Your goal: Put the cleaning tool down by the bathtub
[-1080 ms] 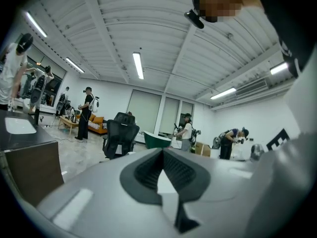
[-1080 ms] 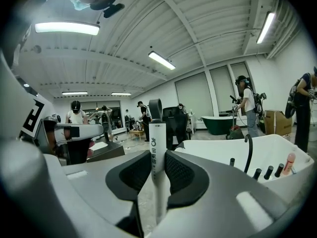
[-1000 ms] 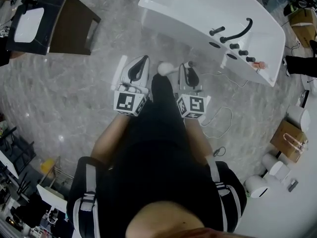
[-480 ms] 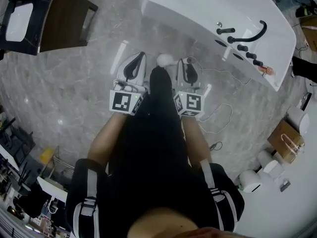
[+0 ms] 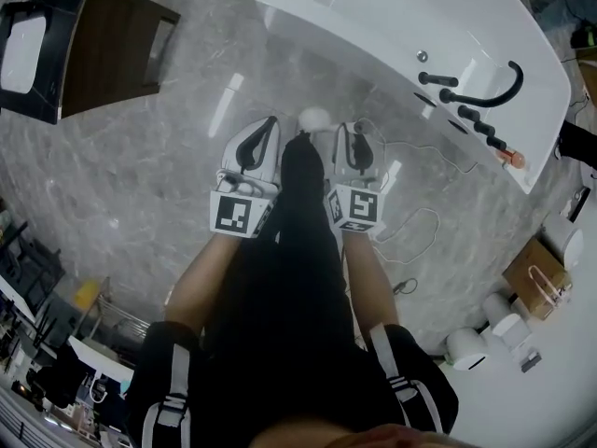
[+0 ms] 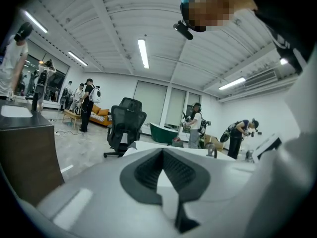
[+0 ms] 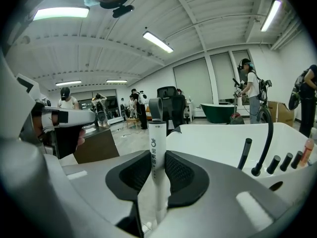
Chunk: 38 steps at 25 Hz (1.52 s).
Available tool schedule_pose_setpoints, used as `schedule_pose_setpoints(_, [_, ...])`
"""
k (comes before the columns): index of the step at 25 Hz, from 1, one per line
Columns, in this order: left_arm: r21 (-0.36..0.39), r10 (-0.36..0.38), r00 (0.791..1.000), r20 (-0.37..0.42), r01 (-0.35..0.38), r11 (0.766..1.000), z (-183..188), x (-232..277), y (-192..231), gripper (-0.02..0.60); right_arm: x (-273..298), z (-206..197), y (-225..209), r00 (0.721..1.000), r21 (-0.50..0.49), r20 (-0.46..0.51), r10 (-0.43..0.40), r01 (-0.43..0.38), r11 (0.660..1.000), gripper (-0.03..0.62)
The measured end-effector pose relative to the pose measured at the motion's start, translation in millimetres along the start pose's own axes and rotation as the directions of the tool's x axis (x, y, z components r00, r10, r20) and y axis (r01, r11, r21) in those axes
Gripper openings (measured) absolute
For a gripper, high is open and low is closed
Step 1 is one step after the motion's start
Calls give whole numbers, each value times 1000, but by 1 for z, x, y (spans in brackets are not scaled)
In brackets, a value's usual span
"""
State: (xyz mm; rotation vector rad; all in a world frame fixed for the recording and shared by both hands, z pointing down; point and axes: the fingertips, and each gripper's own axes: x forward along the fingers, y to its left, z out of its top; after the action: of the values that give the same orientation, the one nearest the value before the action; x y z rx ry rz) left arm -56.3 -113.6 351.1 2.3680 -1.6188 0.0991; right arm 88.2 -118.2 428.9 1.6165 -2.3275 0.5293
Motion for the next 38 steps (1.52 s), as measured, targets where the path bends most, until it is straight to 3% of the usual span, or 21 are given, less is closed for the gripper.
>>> schedule_pose_setpoints(14, [-19, 31, 999, -40, -32, 999, -78, 56, 34, 8, 90, -80, -34, 999, -18, -38, -21, 21, 1000, 91])
schedule_pose_setpoints(38, [-34, 16, 997, -74, -18, 999, -180, 101, 56, 8, 180, -219, -77, 988, 0, -118, -97, 98, 995, 91])
